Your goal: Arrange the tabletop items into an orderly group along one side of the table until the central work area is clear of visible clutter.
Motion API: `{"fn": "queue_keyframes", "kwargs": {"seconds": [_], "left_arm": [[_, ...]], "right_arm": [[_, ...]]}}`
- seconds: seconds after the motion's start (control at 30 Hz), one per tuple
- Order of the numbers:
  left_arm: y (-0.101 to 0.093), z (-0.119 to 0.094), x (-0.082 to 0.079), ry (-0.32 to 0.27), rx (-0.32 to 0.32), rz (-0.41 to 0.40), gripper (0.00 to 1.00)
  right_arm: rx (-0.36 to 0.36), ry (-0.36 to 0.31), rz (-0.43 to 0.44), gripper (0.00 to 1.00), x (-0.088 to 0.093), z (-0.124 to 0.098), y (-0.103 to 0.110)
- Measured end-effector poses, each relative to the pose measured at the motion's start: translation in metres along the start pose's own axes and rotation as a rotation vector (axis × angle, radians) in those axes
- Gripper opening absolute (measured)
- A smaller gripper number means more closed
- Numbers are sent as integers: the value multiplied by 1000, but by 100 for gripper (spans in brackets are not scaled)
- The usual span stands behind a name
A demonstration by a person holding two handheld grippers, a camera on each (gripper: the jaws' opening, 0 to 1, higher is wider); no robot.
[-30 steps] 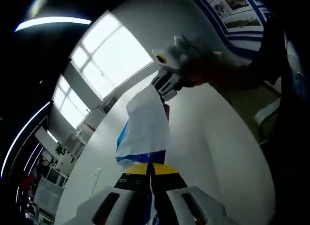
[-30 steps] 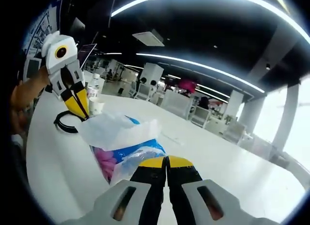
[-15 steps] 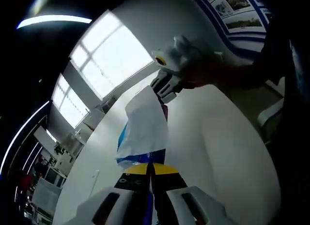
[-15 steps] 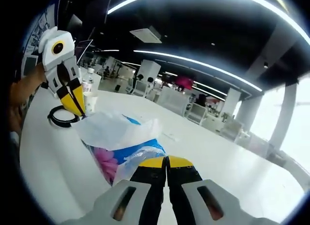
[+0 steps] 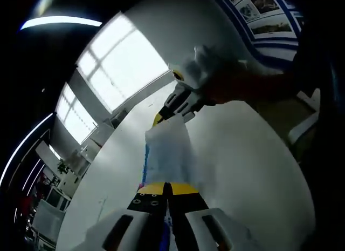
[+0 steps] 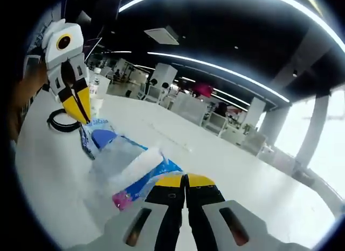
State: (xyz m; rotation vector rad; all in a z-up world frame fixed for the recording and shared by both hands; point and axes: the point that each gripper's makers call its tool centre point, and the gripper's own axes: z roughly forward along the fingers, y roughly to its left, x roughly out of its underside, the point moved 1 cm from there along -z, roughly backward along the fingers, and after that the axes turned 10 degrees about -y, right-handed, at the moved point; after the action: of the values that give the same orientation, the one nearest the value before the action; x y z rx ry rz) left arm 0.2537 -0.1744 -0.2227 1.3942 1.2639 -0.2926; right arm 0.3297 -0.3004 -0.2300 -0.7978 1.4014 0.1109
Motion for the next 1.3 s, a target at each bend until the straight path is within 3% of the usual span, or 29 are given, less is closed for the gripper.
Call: {"fn": "queue_keyframes", "kwargs": {"seconds": [0.17, 0.5, 0.7, 0.77, 1.3], "left_arm": [[-4, 4, 12, 31, 9, -3, 0], [-5, 3, 29, 76, -10, -47, 0], [-4, 4, 40, 91, -31, -130, 1], [-10, 7, 45, 95, -14, -208, 6], [-4, 19, 57, 40, -78, -361, 12]], "right_arm": [[-4, 16, 17, 0, 7, -2, 0], [7, -6, 23, 0, -1, -5, -3], [6, -18, 20, 0, -7, -6, -2], [6, -20, 23, 0, -7, -7, -2], [2, -9, 18, 0, -4, -7, 3]]}}
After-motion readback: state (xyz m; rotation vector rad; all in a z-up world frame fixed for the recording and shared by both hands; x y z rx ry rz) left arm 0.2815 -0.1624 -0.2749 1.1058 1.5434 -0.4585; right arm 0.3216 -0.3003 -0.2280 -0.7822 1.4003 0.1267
